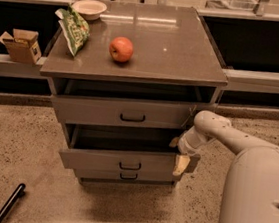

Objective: Open middle drawer

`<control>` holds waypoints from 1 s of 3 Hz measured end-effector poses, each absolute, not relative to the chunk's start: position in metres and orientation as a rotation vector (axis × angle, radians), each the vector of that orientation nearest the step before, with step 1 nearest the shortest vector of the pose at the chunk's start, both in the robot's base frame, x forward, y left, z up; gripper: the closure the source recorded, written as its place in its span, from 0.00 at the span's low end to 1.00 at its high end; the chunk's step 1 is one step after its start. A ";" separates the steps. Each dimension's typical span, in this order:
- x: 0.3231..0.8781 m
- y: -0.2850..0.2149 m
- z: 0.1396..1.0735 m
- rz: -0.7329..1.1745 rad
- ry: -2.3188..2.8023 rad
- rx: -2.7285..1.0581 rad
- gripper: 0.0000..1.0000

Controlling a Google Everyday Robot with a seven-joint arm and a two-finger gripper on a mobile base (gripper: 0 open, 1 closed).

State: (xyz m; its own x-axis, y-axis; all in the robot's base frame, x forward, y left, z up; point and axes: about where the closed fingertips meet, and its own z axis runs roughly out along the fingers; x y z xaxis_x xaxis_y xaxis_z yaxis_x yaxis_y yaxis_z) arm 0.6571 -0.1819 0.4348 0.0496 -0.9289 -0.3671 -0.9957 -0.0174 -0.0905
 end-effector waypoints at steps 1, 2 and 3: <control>0.657 -0.182 0.434 0.293 1.944 -2.014 0.00; 0.648 -0.181 0.433 0.324 1.965 -2.045 0.09; 0.603 -0.185 0.440 0.427 2.042 -2.124 0.22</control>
Offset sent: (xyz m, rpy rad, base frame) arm -0.0535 -0.0032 0.0012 -0.0981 0.2317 0.0673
